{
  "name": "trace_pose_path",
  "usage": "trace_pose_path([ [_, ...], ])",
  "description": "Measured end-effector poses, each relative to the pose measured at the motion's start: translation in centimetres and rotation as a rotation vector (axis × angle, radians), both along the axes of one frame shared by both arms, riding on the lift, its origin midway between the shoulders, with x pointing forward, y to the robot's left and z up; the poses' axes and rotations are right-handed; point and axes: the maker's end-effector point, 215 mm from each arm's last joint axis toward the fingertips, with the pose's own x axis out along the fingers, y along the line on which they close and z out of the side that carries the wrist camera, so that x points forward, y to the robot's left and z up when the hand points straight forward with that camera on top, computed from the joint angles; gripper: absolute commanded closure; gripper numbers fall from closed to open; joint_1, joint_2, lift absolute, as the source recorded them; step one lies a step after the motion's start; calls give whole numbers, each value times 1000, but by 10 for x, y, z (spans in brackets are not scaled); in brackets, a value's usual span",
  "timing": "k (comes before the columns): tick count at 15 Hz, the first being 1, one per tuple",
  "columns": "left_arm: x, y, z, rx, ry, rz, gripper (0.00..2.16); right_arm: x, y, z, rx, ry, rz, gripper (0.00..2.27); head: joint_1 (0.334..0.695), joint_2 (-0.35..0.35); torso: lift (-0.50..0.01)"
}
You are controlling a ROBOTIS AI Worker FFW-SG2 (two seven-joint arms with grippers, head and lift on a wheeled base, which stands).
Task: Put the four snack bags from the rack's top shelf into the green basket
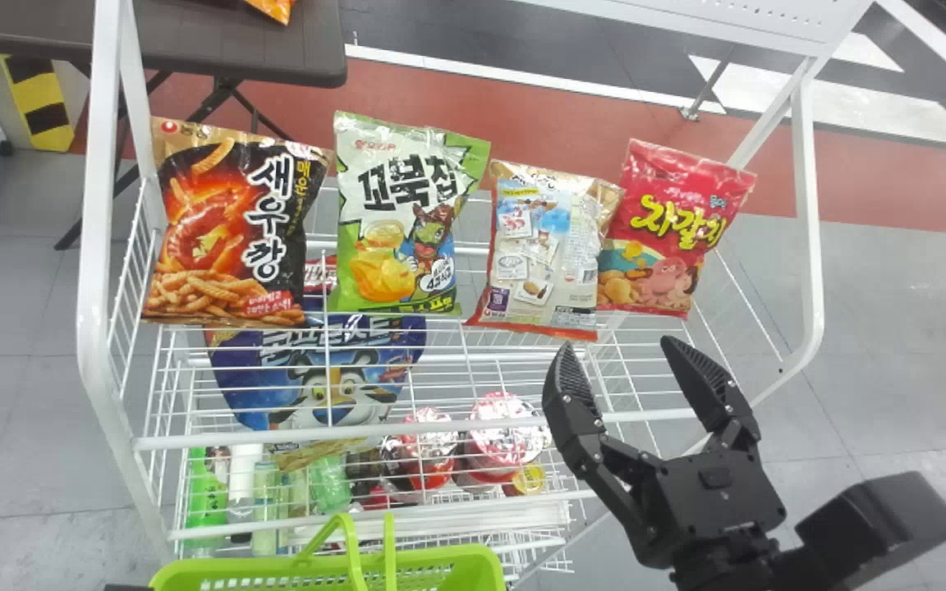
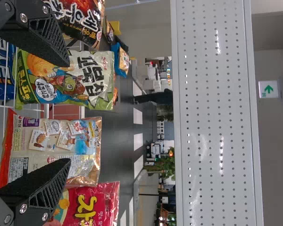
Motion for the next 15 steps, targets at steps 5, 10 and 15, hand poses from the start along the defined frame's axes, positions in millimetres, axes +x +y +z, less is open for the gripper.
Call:
trace_pose_path([
  [5,0,1,1,-6,-4,-2,1760,1,0,-1,0,-2,-1,97,695,-350,0],
  [10,0,2,2,-9,-6,-5,1760,3,0,-6,4,3,-2,97,695,-350,0],
  [15,3,3,5,-15,-18,-13,1760,61,32,-58,1,44,46,97,695,-350,0],
])
